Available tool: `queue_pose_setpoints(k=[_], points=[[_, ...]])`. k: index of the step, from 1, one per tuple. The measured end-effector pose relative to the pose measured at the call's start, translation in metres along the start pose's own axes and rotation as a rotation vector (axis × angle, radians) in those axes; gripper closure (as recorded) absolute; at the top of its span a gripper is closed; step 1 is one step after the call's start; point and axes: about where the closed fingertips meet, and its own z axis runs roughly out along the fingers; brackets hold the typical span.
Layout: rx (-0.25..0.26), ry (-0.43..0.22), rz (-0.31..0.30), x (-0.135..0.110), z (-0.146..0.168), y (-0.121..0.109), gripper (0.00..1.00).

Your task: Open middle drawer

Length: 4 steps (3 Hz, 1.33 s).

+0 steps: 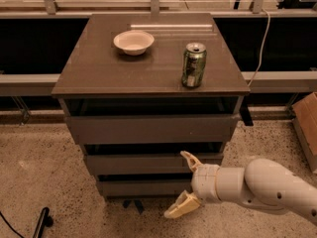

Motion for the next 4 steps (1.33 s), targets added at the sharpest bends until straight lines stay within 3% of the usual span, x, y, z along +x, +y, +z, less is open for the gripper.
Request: queue_pose_setpoints(k=[1,2,3,4], points=[[-0.021,-0.033,0.01,0.021,0.013,0.009,0.0],[-0.011,0.02,0.053,0.035,0.03,-0.007,0.0],[0.022,0.166,0.07,0.073,0.043,-0.015,0.0],[0.092,0.333,0.107,0.133,0.048,-0.018,0.0]])
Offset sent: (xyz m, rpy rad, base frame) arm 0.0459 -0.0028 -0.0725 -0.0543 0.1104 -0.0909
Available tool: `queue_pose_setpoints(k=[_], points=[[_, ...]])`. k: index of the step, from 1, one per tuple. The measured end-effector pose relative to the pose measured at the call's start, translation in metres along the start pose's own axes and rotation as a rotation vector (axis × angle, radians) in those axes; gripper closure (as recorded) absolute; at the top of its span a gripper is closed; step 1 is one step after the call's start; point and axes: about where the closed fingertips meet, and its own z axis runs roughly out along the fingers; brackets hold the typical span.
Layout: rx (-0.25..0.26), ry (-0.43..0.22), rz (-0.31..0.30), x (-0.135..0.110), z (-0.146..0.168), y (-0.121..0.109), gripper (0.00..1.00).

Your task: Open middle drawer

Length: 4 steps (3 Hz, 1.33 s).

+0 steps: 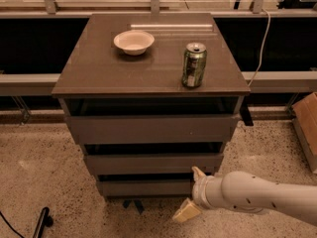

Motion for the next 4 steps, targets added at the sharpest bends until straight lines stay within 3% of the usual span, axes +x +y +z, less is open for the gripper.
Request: queue_pose_setpoints(k=[1,2,3,4], points=[[0.06,0.051,0.024,0.018,0.01,-0.018,0.0],[0.064,0.049,0.02,0.017,0.01,-0.02,0.0],[0.104,0.034,-0.004,0.013,0.013,-0.025,0.0],[0.19,-0.01,-0.112,0.0,0.018,-0.047,0.0]])
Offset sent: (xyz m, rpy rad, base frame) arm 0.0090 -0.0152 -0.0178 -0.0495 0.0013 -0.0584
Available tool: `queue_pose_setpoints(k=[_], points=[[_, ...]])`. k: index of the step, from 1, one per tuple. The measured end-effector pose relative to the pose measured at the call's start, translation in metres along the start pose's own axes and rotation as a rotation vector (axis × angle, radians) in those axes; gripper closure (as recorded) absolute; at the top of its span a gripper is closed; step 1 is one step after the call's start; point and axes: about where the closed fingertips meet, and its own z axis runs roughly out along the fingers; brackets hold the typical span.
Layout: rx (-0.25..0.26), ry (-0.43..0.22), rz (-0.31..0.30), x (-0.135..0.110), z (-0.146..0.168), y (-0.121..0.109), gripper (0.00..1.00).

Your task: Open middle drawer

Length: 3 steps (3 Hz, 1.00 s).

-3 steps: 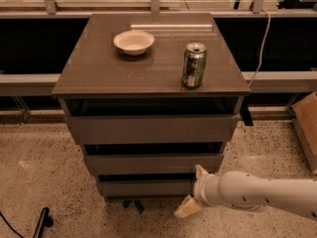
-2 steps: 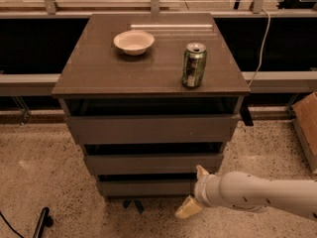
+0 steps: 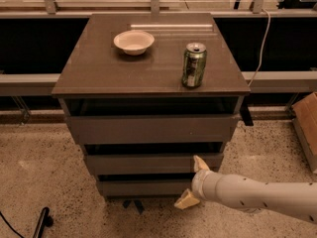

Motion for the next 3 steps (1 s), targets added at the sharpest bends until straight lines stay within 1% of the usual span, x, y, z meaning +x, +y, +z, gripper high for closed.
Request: queue_pose_setpoints(k=[1,2,3], points=[[0.041,-0.053,-0.131,-0.013,0.016,-0.034,0.0],[0.041,-0.053,-0.13,-0.013,0.016,-0.034,0.0],[0.085,-0.002,-0.166,-0.005,0.03,-0.039,0.0]])
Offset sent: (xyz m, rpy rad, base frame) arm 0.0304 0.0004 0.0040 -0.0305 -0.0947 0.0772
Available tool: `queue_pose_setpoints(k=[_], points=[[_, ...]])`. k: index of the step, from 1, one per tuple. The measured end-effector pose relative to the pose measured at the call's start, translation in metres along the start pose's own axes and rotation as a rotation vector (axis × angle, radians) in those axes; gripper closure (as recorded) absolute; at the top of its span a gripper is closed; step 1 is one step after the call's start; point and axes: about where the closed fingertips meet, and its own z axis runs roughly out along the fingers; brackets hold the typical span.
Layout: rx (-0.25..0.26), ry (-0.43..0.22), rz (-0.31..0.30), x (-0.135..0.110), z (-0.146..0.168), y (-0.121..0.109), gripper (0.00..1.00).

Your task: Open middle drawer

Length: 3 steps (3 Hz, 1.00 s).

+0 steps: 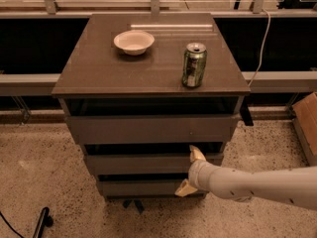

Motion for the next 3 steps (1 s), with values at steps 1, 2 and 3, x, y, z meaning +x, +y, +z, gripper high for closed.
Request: queue_pose_setpoints(k=[1,2,3], points=[[0.038,0.058,-0.07,0.008,0.023,-0.007,0.0],[0.032,0.043,-0.104,0.005,0.045,-0.008,0.0],[0.013,0.007,-0.134,0.01,0.054,-0.01,0.0]])
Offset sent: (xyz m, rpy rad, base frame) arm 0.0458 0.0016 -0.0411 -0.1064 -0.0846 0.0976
